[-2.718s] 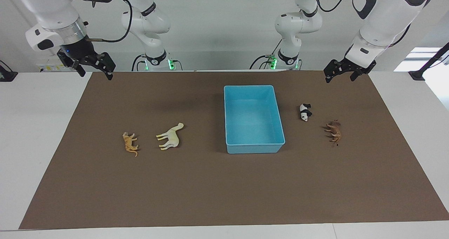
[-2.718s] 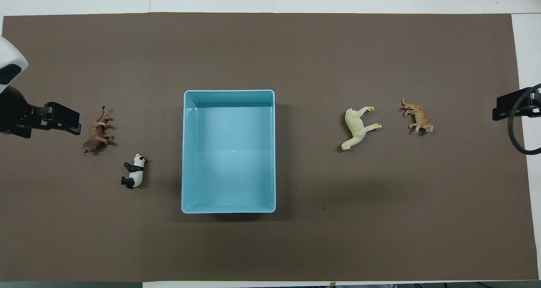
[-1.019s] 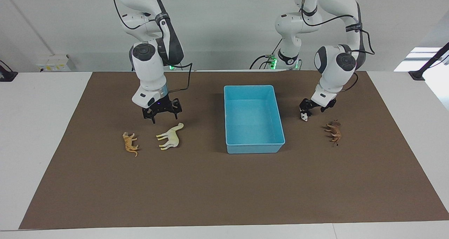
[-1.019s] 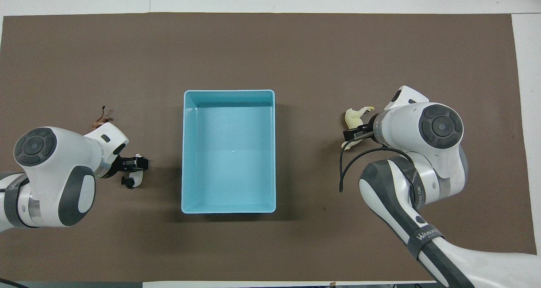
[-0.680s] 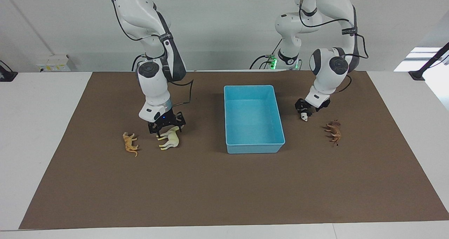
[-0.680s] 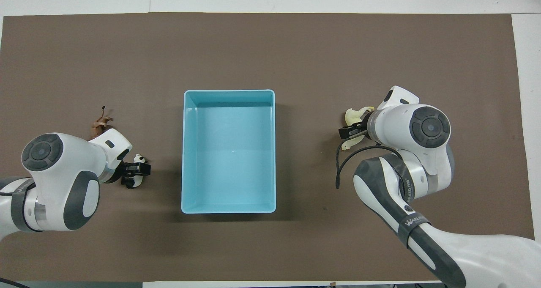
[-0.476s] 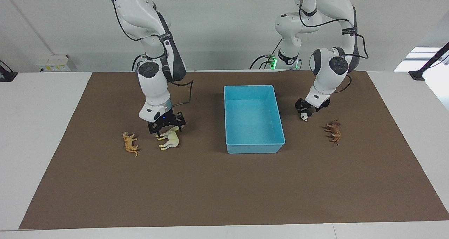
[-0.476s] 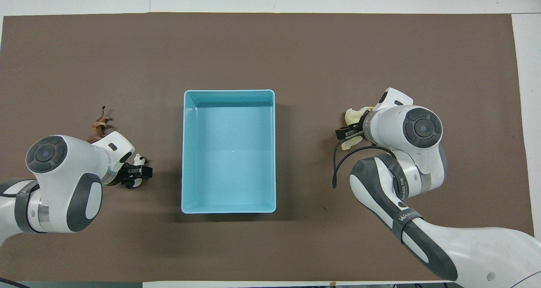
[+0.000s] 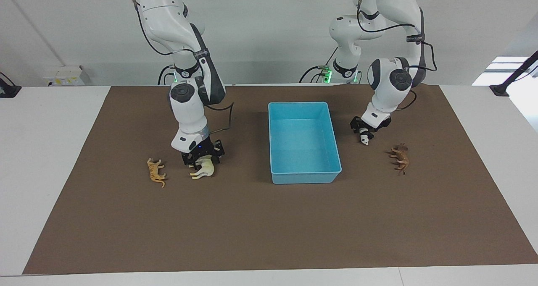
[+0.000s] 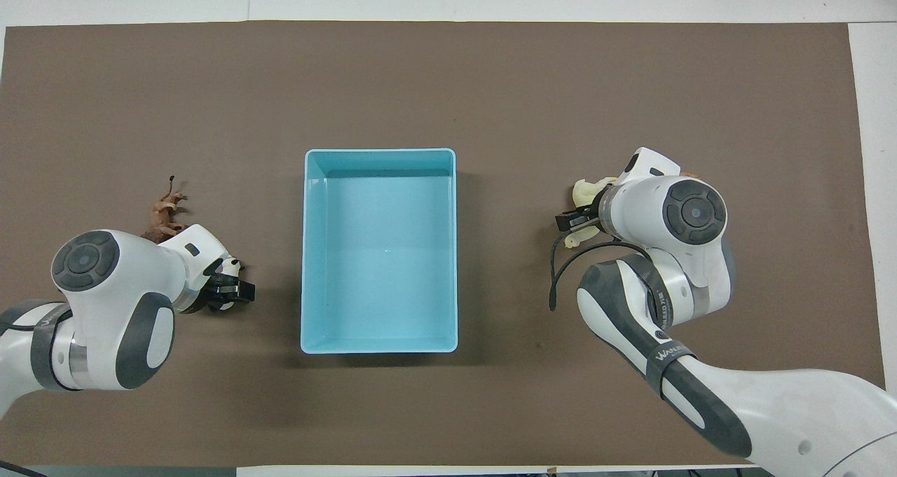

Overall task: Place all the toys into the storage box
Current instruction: 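Grasp the panda with the left gripper while the right gripper grasps the horse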

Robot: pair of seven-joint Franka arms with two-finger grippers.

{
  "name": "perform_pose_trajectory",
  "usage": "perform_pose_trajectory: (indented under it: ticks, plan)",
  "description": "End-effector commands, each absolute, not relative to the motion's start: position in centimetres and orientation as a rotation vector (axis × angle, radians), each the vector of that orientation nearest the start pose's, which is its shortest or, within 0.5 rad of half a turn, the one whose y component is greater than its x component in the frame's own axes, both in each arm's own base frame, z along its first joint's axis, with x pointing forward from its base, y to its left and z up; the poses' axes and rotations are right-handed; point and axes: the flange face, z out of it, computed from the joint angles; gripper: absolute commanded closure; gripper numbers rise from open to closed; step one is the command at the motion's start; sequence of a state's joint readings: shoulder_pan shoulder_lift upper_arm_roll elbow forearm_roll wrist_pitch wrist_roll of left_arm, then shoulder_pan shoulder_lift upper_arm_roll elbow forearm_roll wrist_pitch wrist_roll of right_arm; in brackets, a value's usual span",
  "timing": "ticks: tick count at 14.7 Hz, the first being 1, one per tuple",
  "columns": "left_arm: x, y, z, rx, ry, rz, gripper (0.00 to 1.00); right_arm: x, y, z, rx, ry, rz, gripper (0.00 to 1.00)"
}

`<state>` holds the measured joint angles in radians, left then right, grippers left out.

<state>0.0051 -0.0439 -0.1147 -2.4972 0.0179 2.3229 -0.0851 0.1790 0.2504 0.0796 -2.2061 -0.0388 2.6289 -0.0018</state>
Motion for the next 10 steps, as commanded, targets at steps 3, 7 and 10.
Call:
perform_pose_trajectory:
  ticks: [3, 7, 10]
  plan:
    - [44.0, -5.6, 29.6, -3.095, 0.015, 0.153, 0.75, 55.4, 14.6, 28.3, -3.073, -0.513, -0.294, 1.0]
    - [45.9, -5.9, 31.1, -3.102, 0.01, 0.113, 0.78, 56.2, 14.3, 29.0, -3.095, -0.589, -0.308, 1.0]
    - [48.9, -8.2, 35.4, -3.099, -0.066, 0.087, 0.78, 58.0, 13.4, 31.4, -3.111, -0.549, -0.317, 1.0]
